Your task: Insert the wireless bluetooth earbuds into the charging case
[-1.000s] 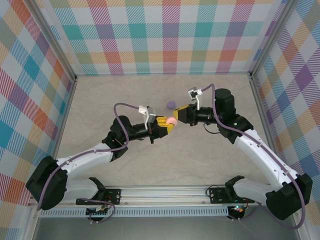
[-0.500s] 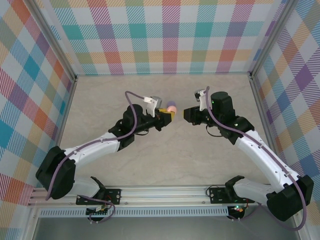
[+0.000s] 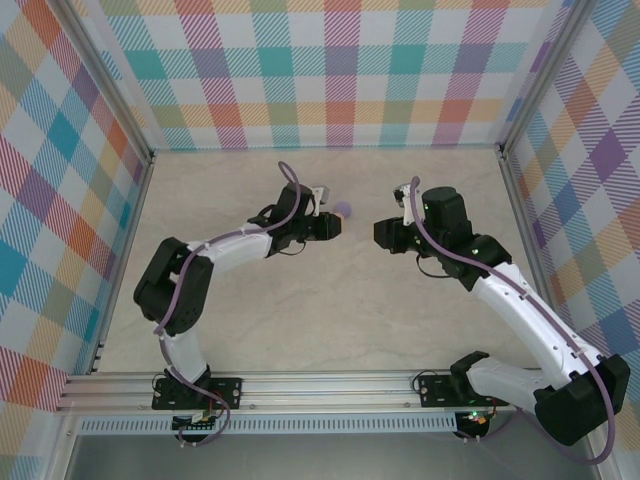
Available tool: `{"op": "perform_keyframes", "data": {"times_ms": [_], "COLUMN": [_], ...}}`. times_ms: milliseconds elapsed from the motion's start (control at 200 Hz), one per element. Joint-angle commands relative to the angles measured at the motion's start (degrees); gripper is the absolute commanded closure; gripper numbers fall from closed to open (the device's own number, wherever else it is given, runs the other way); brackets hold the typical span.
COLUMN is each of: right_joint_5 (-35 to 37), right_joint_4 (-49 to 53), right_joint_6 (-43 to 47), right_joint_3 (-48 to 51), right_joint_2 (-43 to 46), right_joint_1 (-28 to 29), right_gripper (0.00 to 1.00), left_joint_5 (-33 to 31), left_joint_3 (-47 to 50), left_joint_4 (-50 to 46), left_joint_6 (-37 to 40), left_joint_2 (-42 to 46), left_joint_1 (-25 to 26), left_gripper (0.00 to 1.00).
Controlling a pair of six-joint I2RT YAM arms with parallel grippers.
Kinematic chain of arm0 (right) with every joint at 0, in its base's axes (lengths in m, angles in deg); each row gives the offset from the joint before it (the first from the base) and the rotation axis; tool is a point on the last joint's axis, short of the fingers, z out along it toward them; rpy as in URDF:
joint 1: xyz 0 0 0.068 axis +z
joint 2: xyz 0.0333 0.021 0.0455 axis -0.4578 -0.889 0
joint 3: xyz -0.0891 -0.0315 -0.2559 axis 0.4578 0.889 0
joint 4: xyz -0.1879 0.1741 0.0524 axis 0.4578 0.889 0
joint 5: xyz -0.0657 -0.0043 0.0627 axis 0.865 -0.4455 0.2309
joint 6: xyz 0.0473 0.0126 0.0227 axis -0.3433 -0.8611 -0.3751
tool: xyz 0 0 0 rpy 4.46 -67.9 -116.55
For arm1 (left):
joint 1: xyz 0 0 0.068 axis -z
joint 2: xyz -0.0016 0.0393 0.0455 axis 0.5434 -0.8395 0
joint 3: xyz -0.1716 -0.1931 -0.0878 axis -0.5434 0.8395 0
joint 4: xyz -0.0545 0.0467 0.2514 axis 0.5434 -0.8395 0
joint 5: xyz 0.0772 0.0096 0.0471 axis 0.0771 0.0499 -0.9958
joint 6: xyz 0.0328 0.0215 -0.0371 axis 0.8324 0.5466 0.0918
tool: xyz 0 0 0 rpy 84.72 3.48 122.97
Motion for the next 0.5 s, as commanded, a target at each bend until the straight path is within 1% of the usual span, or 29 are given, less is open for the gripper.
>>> {"op": "perform_keyframes", "data": {"times_ms": [0, 65, 180, 495], "right_joint_5": [0.5, 0.4, 0.5, 0.9], "right_joint_4": [1.1, 1.2, 1.6, 2.1], "right_joint_6": [0.7, 0.7, 0.7, 0.6], "right_joint_3": [-0.6, -0.7, -0.7, -0.4], "right_joint_2": [1.0, 1.0, 1.0, 1.6], "right_joint_1": [0.1, 0.1, 0.1, 0.1], "right_gripper": [0.7, 0.7, 0.7, 0.69], "left_joint_5": [3.3, 3.8, 6.3, 7.2], "left_joint_3": [-4.3, -6.0, -8.4, -13.0], "left_joint_4": [-3.2, -3.9, -3.4, -3.7], "left_joint_6": [-2.2, -2.8, -4.7, -6.8], "left_joint_2": [-3.5, -5.9, -9.8, -16.0], "left_joint_1": [-0.9, -1.3, -1.9, -2.7], "left_gripper": [0.79, 0.79, 0.79, 0.78]}}
